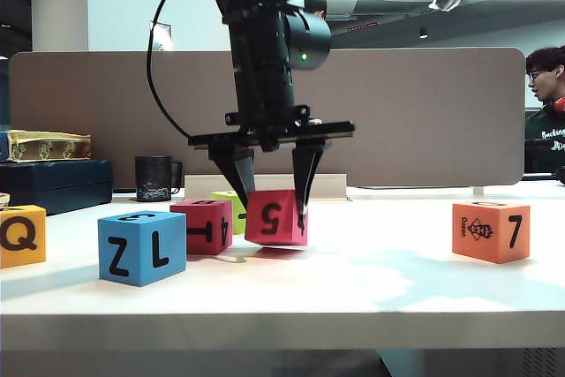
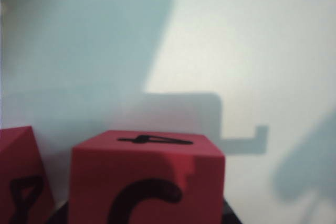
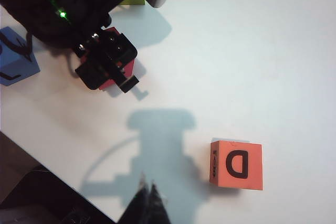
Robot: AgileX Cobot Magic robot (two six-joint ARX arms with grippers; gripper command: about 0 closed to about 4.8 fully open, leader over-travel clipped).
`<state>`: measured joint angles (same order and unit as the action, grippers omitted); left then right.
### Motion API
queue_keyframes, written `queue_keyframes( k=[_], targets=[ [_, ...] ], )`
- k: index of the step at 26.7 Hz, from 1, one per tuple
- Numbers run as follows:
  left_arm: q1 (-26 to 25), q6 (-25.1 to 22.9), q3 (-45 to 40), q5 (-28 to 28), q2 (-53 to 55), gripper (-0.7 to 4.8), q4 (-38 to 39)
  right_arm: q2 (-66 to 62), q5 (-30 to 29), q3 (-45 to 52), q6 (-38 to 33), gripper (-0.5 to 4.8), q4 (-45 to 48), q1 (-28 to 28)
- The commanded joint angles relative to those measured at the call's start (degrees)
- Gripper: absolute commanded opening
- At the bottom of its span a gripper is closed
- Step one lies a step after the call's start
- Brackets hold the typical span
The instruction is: Select the appropriate blocks from the scattered letter blocks on the table and arrange them in a row to spell out "ABCD".
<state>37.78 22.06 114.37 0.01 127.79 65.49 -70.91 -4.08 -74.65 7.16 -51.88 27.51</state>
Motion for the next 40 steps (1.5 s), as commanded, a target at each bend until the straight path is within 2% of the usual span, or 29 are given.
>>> queue_keyframes(
  k=[1, 7, 11, 12, 20, 27, 30, 35, 40],
  targets=[
    [0.1, 0.6, 0.2, 0.2, -0.2, 2.46, 0.0, 0.2, 0.1, -0.3, 0.0, -0.01, 0.8, 0.0],
    [0.0, 0.4, 0.2, -0.2, -0.2, 2.54, 0.3, 0.2, 0.1, -0.3, 0.0, -0.02, 0.8, 0.0],
    [0.1, -0.9, 0.2, -0.2, -0.2, 3.89, 1.4, 0.2, 0.1, -0.3, 0.0, -0.01, 0.8, 0.0],
    [0.1, -0.9, 0.2, -0.1, -0.2, 4.04, 1.7, 0.2, 0.1, -0.3, 0.0, -0.01, 0.8, 0.0],
    [0.1, -2.4, 0.9, -0.2, -0.3, 4.04, 3.0, 0.2, 0.1, -0.3, 0.0, -0.01, 0.8, 0.0],
    [0.0, -6.4, 8.7, -0.3, -0.3, 4.05, 7.1, 0.2, 0.1, -0.3, 0.0, -0.01, 1.3, 0.0],
    [0.0, -9.9, 13.2, -0.5, -0.3, 4.04, 9.0, 0.2, 0.4, -0.3, 0.0, -0.01, 1.2, 0.0],
    [-0.9, -16.2, 21.7, -5.6, -0.4, 4.04, 14.3, 0.1, 5.4, -0.3, 0.0, -0.01, 1.6, 0.0],
    [-5.5, -17.4, 25.5, -6.0, -5.2, 3.98, 14.6, -1.8, 10.5, -0.3, 0.0, -0.01, 2.4, -0.2]
  ],
)
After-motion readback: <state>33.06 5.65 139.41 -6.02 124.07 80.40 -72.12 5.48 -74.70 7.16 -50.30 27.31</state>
